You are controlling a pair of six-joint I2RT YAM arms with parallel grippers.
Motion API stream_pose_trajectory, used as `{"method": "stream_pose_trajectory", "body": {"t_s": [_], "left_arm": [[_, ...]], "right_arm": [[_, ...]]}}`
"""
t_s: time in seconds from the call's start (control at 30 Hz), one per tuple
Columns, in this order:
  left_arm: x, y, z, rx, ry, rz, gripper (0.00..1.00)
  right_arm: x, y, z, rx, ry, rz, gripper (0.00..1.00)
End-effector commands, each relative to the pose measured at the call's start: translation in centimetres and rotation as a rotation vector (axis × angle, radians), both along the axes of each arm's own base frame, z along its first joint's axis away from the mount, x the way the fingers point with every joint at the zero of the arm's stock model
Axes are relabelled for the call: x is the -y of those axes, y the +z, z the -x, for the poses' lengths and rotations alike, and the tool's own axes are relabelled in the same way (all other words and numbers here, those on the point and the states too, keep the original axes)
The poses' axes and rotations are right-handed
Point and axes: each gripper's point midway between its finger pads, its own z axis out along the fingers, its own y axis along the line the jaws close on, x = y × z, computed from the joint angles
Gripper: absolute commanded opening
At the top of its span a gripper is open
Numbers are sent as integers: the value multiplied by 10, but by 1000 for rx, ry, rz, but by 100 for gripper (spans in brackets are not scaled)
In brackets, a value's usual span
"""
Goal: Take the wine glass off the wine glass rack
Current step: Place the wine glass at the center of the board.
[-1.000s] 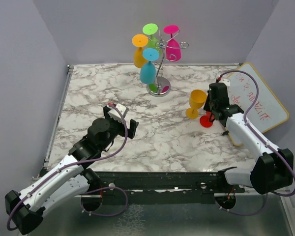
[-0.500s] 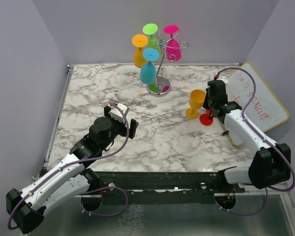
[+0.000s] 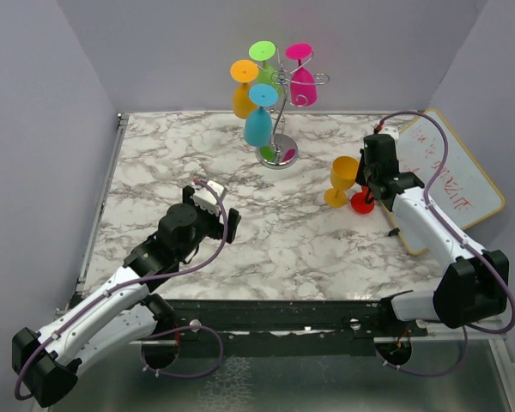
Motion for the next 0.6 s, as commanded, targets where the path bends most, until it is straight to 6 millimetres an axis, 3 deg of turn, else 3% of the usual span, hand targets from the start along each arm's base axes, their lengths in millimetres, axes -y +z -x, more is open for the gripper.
{"method": "stream_pose_trajectory", "body": {"t_s": [0.0,0.33,0.57], "left_arm": [[-1,7,-1,10,0,2,99],[1,6,0,4,-14,0,99],[-1,5,-1,4,-8,-9,99]], "right_arm": [[8,3,-1,-22,-9,48,15],[4,-20,1,-85,20,48,15],[1,-15,-4,-77,19,31,24]]}}
